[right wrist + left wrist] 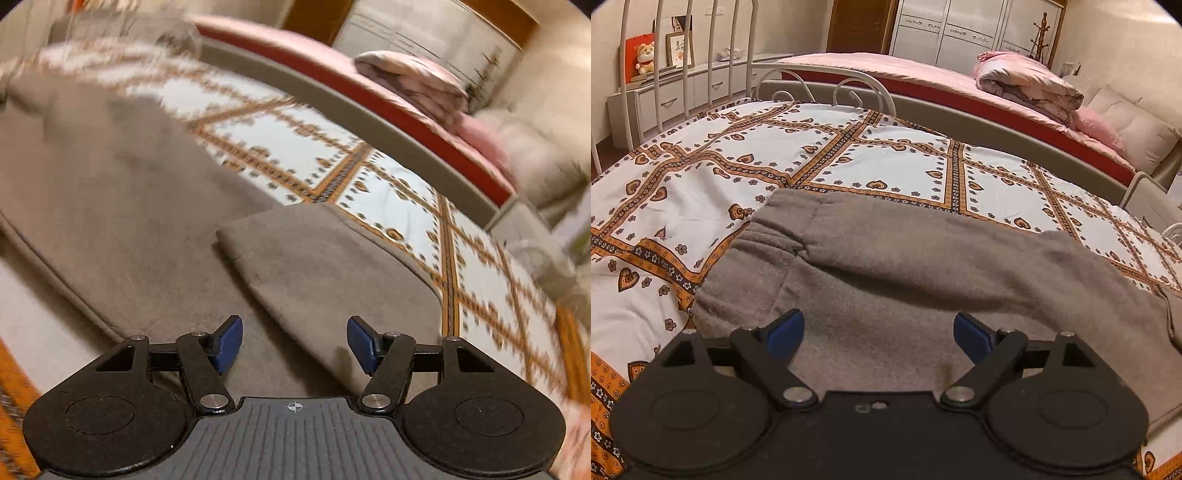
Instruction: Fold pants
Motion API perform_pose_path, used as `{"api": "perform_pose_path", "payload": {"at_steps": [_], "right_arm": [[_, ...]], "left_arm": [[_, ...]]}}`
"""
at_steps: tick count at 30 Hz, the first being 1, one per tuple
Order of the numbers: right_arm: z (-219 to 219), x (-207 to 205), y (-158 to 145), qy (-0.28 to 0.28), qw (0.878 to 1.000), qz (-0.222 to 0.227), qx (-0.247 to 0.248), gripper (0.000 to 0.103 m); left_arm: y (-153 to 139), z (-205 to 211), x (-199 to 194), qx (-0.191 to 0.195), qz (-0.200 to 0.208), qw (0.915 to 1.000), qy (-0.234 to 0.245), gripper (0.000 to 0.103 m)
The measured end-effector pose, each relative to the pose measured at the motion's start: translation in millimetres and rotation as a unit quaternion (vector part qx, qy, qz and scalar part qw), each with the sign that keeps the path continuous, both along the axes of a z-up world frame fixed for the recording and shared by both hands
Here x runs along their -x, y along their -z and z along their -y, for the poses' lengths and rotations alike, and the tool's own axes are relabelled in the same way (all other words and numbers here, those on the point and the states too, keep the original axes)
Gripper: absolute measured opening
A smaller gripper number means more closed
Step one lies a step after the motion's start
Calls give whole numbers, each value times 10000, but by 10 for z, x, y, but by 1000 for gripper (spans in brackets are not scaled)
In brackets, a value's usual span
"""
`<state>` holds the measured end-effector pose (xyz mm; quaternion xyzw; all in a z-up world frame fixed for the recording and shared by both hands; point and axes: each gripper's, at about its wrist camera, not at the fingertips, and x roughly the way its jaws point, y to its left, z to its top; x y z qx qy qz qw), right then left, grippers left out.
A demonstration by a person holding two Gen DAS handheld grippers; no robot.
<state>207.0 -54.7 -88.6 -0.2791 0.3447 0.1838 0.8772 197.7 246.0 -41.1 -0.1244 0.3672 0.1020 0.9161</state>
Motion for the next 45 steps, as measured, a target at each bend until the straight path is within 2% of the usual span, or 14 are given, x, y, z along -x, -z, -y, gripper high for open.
{"api": "perform_pose_path", "payload": {"at_steps": [2, 3, 7, 10, 12, 14, 15, 17, 19, 27, 33, 39, 43, 45], "right_arm": [[-52, -103, 93, -24, 9999, -4, 147, 41], [-25, -164, 98, 56, 9999, -81, 52, 7], [390, -230, -208, 757, 9924, 77, -967, 4], [1040, -175, -560, 1754, 9583, 329, -2234, 4], [1611, -105, -676, 2623, 9139, 360, -3077, 4], [2222, 1, -619, 3531, 8588, 292, -3700, 4], [2477, 10, -534, 3914, 8313, 105, -3945, 4], [2931, -3, -170, 4490, 7593, -633, -4668, 5], [3100, 3, 82, 4648, 7206, -982, -5050, 5], [3187, 64, 204, 4528, 6995, -955, -5446, 5], [3202, 243, -50, 4354, 7023, -790, -5576, 4], [3221, 160, 222, 4667, 6886, -1182, -5422, 4], [3212, 266, 164, 4685, 6814, -1110, -5513, 4], [3211, 334, 97, 4655, 6889, -971, -5471, 4]], "left_arm": [[5, 3, 11, -32, -6, 10000, 56, 81], [5, 9, 13, -57, -12, 10000, 79, 81], [11, 18, 10, -105, -28, 9999, 124, 81], [11, 20, 6, -105, -35, 9999, 117, 82], [13, 21, -2, -99, -38, 9999, 118, 84], [17, 37, -11, -147, -68, 9998, 142, 86], [20, 42, -19, -168, -82, 9997, 154, 86], [22, 55, -31, -194, -103, 9996, 156, 87], [22, 69, -40, -211, -119, 9996, 125, 87], [29, 108, -51, -315, -160, 9993, 109, 87], [6, 64, -15, -213, -100, 9996, 130, 87], [21, 96, -20, -353, -161, 9990, 243, 87], [17, 92, -12, -346, -167, 9990, 240, 87], [15, 82, -3, -324, -153, 9991, 243, 87]]}}
